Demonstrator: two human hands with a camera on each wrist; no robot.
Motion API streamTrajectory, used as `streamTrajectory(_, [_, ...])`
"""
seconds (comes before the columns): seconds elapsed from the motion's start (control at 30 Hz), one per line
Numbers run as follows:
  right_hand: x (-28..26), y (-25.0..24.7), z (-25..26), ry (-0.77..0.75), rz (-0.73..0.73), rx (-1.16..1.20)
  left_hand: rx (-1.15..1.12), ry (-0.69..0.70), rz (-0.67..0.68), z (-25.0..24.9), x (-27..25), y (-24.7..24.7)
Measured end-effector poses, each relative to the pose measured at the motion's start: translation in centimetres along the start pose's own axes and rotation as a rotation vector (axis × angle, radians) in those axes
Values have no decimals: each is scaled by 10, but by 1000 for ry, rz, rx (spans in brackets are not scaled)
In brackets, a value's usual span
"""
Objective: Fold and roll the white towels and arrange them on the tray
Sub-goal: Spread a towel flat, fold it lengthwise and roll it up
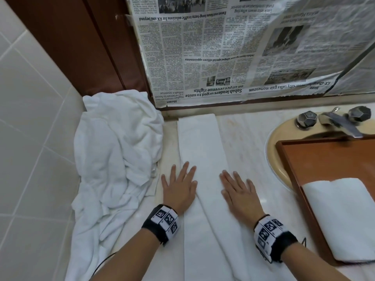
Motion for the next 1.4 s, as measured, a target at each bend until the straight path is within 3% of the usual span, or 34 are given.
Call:
streamTrajectory(0.33, [24,-21,-46,-26,-12,-33,58,-42,19,-28,24,1])
streamTrajectory(0.47, [18,-32,-53,-71,-28,99,-9,-51,-49,-39,19,0])
streamTrajectory(0.57, [-5,-33,-38,-50,-141,252,-27,-7,-148,-45,10,-4])
streamTrajectory(0.63, [-24,-26,-25,-45,-166,242,-2,12,-134,-47,6,-3])
streamTrajectory(0.93, [-49,-17,5,77,-108,299,76,114,-96,-43,5,-4])
streamTrajectory(1.07, [-54,-23,14,137,-118,446,-55,141,-67,-36,7,-7])
streamTrajectory(1.23, [-68,-39,44,72,-189,739,-309,164,-170,-14,-7,-16])
streamTrajectory(1.4, [-62,-28,101,11,-141,717,-389,95,-121,4,-17,-18])
Point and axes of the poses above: each hand's wrist, its own x-axis towards the middle knuckle, its own y-axis out of the palm, z = x × y, the point moved 3 cm from there along x, towards the middle knuckle, and after that the axes turned 7 degrees about -y, right-handed, at the moved point
